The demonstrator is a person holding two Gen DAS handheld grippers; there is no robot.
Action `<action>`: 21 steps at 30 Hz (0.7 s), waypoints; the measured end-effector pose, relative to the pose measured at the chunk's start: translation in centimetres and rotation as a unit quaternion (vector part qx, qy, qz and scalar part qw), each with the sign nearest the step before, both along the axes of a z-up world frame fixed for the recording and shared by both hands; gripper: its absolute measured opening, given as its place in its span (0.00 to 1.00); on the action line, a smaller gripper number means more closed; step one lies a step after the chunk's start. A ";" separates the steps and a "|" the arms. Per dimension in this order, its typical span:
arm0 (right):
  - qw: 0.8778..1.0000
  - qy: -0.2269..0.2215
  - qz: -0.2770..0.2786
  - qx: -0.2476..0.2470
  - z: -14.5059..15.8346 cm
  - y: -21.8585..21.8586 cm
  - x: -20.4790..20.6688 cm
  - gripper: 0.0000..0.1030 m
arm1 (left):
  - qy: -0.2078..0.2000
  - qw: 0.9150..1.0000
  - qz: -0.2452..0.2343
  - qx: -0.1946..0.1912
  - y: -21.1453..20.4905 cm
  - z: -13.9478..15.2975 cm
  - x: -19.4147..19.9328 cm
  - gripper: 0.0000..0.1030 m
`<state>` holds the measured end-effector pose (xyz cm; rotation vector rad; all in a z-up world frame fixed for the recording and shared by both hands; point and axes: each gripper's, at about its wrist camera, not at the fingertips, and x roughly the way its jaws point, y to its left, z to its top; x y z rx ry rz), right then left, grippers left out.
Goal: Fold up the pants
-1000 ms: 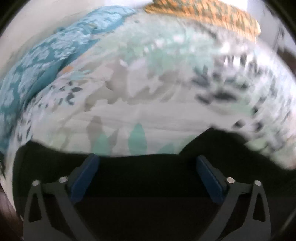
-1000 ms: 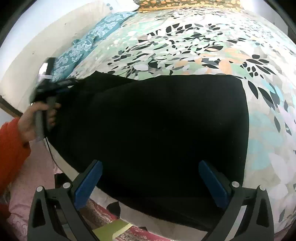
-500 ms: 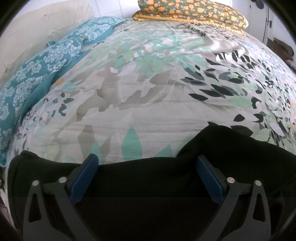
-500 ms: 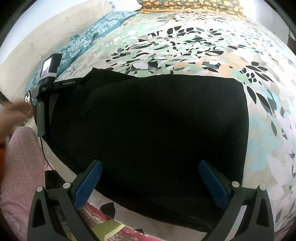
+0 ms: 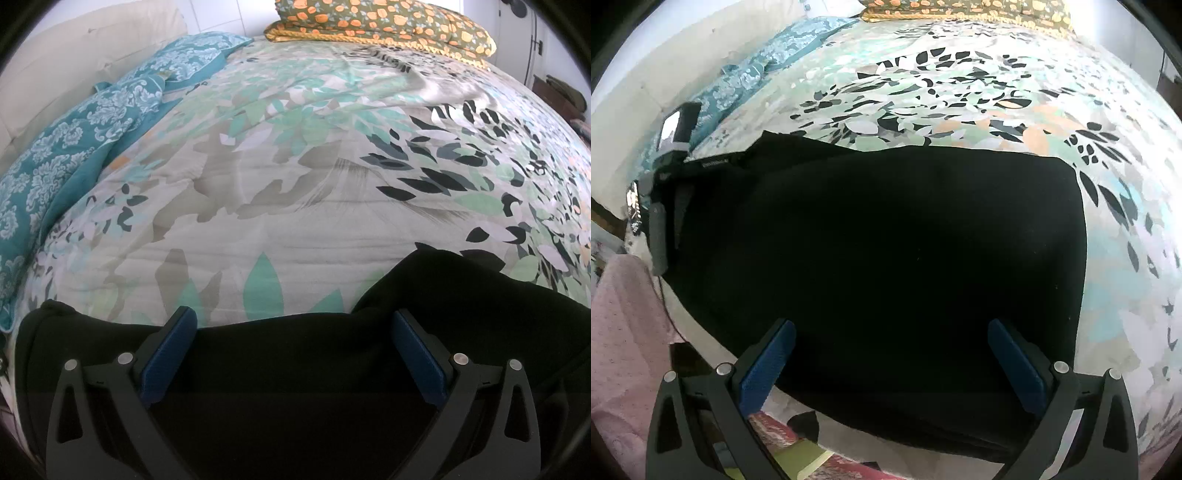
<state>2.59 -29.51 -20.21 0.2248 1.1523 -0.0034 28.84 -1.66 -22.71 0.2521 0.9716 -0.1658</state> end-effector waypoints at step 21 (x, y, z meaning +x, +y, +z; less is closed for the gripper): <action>1.000 0.003 0.001 -0.012 0.0 0.2 0.0 1.00 | 0.000 1.000 0.001 0.001 0.0 0.0 0.0 1.00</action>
